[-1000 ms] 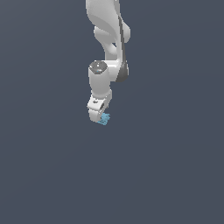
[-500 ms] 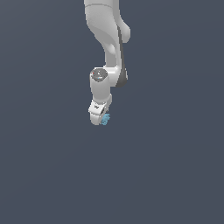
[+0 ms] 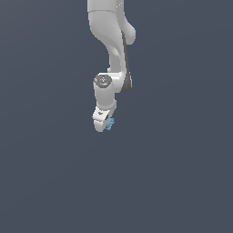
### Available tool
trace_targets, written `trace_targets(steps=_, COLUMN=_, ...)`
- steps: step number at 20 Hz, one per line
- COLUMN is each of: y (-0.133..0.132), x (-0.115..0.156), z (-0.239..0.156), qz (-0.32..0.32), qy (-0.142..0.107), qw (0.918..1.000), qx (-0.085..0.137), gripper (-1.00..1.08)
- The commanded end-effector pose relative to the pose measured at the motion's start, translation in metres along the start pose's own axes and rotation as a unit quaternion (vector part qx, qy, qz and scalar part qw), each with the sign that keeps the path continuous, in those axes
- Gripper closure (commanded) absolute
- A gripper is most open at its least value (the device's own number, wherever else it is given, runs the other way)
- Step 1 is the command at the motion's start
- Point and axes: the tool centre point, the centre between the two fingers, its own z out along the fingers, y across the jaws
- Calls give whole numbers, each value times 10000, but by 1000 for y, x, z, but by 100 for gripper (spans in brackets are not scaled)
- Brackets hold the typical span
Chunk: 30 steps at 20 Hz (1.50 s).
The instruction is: Pick up the object and move it to a goal position.
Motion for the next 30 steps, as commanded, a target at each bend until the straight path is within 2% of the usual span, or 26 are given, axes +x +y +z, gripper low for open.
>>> trace_targets(steps=1, y=0, x=0, z=1, qz=-1, qy=-1, qw=10000, qx=6, gripper=108)
trace_targets(steps=10, y=0, x=1, z=-2, qz=-1, qy=-1, qw=10000, qx=-2, gripper=108)
trace_targets(steps=16, y=2, x=10, z=-22, qz=-1, qy=-1, qw=10000, qx=-2, gripper=108)
trace_targets(steps=23, y=5, x=30, z=-69, qz=-7, qy=0, qw=10000, qx=1, gripper=108)
trace_targets(steps=30, y=11, x=60, z=-135, qz=-10, qy=3, qw=10000, qx=4, gripper=108)
